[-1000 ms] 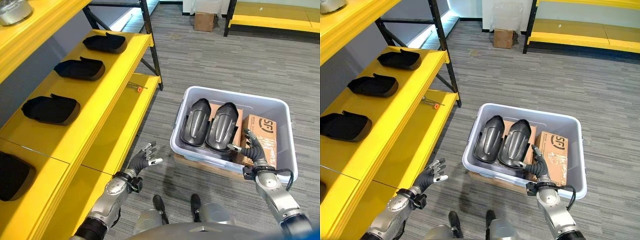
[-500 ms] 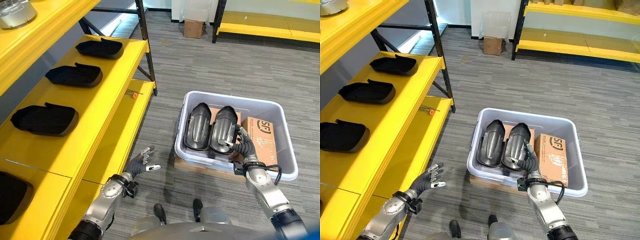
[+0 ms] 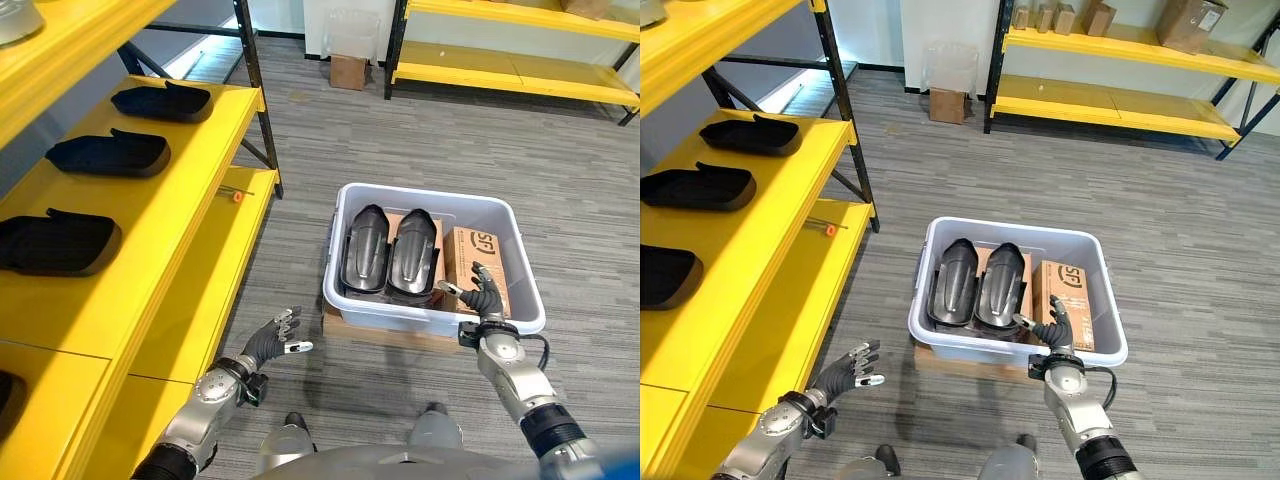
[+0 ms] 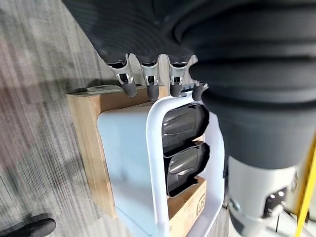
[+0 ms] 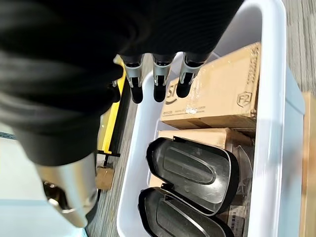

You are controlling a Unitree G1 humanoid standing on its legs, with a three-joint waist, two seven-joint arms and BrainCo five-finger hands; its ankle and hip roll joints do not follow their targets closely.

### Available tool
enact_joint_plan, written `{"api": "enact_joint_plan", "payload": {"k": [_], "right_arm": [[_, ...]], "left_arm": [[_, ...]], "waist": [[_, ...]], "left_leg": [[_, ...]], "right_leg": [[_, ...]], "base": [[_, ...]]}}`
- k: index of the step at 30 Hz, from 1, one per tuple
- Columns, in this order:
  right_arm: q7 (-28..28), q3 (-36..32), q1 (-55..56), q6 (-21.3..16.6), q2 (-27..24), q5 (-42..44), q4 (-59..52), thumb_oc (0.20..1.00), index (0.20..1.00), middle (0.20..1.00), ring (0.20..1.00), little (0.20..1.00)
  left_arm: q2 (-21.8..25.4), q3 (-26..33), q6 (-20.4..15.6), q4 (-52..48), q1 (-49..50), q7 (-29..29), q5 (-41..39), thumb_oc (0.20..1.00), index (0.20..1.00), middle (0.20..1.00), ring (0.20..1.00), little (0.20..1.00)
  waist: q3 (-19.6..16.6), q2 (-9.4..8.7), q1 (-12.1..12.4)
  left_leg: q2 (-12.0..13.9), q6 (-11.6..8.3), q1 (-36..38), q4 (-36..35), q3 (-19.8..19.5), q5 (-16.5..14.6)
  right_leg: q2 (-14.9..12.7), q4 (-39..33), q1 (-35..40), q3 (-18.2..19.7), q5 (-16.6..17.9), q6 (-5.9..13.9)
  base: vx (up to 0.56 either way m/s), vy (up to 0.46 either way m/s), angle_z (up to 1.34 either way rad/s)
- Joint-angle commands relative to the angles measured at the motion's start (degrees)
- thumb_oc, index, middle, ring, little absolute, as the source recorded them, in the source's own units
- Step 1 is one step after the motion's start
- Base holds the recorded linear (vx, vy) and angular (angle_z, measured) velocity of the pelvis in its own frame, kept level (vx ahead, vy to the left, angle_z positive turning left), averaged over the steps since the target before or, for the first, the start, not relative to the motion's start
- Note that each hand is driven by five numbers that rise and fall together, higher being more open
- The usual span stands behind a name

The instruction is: Move parts from the plastic box to the shelf.

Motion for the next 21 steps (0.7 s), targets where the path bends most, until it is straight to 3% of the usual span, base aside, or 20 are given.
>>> {"api": "enact_joint_plan", "payload": {"k": [1,4,9,14,18,21], "right_arm": [[2.3,-3.9,-3.3,-3.6,-2.2,2.7,-2.3,1.000,1.000,1.000,1.000,1.000],[4.4,-3.6,-4.5,-1.9,-2.8,4.8,-2.6,1.000,1.000,1.000,1.000,1.000],[10.5,-2.8,-7.5,-4.4,-4.3,4.5,-1.9,1.000,1.000,1.000,1.000,1.000],[9.6,-2.7,-13.9,-4.0,-6.1,3.9,-0.2,1.000,1.000,1.000,1.000,1.000],[9.1,-2.3,-21.3,-2.8,-6.4,7.5,3.6,1.000,1.000,1.000,1.000,1.000],[10.2,-2.0,-25.9,-3.9,-6.4,7.9,6.0,1.000,1.000,1.000,1.000,1.000]], "left_arm": [[-0.6,0.9,-2.5,-4.3,-0.4,-1.3,-2.4,1.000,1.000,1.000,1.000,1.000],[-0.9,1.8,-3.2,-5.5,0.3,-0.3,-2.6,1.000,1.000,1.000,1.000,1.000],[-2.1,2.7,-1.8,-7.8,1.7,-0.3,-2.8,1.000,1.000,1.000,1.000,1.000],[-2.6,0.7,-1.3,-7.9,2.2,0.2,-1.4,1.000,1.000,1.000,1.000,1.000],[-2.1,-0.9,-1.6,-6.1,1.0,0.6,-1.9,1.000,1.000,1.000,1.000,1.000],[-1.6,-2.3,-2.0,-4.9,-0.3,0.9,-2.8,1.000,1.000,1.000,1.000,1.000]], "waist": [[0.9,1.57,1.0],[1.4,1.78,2.2],[1.4,2.53,4.4],[0.9,3.38,5.4],[1.4,4.20,6.1],[2.2,4.86,6.7]], "left_leg": [[1.4,1.85,-2.8,7.2,-3.6,-3.8],[3.2,0.97,-3.3,8.0,-2.9,-2.9],[5.9,-1.71,-3.1,5.8,-6.1,0.6],[7.2,-3.24,-2.9,4.6,-7.0,2.1],[7.5,-3.61,-3.2,4.9,-7.1,2.3],[7.2,-3.53,-3.7,5.8,-7.3,2.1]], "right_leg": [[5.2,1.1,2.4,-1.4,2.5,-1.18],[6.1,3.6,2.1,-4.5,-0.3,-2.37],[8.8,5.2,4.4,-7.2,-5.8,-3.97],[9.3,5.2,5.7,-8.7,-7.3,-5.16],[9.0,6.7,5.2,-9.7,-7.9,-5.41],[8.6,7.8,4.7,-9.9,-8.0,-5.36]], "base": [[0.00,-0.269,0.31],[0.00,-0.204,-0.12],[0.10,-0.129,-0.19],[0.10,-0.013,0.06],[0.04,0.042,0.13],[0.02,0.067,0.07]]}}
